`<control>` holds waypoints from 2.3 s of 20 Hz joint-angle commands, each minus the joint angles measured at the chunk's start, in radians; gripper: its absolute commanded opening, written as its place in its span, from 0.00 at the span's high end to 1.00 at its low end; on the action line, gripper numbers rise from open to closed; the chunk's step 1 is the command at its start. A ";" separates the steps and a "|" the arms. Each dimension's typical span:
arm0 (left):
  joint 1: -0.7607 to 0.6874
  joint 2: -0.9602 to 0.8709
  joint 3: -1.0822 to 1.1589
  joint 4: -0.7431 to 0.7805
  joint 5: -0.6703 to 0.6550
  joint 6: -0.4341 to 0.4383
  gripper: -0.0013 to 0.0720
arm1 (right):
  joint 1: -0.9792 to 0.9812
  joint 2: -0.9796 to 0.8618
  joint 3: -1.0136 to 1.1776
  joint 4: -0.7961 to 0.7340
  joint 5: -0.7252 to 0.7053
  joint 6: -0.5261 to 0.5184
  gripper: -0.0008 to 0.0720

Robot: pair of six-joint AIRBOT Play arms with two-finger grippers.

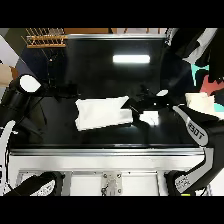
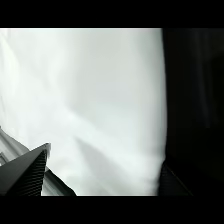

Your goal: Fold the clothes and pants, and hang the long-sleeved shirts on hangers.

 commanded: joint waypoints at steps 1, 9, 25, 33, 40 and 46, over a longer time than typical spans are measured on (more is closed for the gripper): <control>-0.003 0.002 -0.001 -0.002 0.002 -0.003 0.97 | 0.076 -0.049 0.069 0.069 -0.007 -0.027 0.01; -0.003 0.002 -0.001 -0.002 0.000 -0.003 0.97 | 0.047 0.023 0.169 -0.063 0.035 -0.076 0.98; -0.003 0.002 -0.001 -0.002 -0.002 -0.009 0.97 | -0.904 0.541 0.262 -0.590 0.039 0.309 0.98; -0.003 0.002 -0.001 -0.002 -0.003 -0.009 0.97 | -0.960 0.600 0.262 -0.664 0.138 0.345 0.98; -0.003 0.002 -0.001 -0.001 -0.003 -0.008 0.97 | -0.960 0.658 0.139 -0.955 0.299 0.443 0.98; -0.003 0.002 -0.001 0.000 -0.004 -0.008 0.97 | -0.960 0.687 -0.021 -1.001 0.297 0.451 0.97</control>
